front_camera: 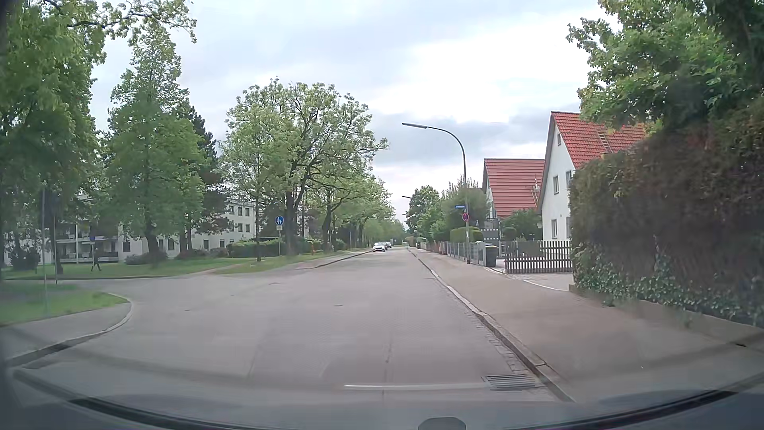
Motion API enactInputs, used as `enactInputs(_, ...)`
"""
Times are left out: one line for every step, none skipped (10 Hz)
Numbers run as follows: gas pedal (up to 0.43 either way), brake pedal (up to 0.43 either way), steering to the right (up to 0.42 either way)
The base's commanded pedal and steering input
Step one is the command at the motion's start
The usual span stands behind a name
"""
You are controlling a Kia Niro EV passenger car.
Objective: Follow the waypoints while adhering to traffic rules and regulations
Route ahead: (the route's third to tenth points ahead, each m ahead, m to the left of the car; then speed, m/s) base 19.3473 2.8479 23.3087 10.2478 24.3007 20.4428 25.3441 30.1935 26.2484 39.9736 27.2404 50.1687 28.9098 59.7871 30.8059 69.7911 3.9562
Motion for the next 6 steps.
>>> enactInputs(0.0,0.0,0.0)
enactInputs(0.0,0.0,0.0)
enactInputs(0.0,0.0,0.0)
enactInputs(0.0,0.0,0.0)
enactInputs(0.0,0.0,0.0)
enactInputs(0.0,0.0,0.0)
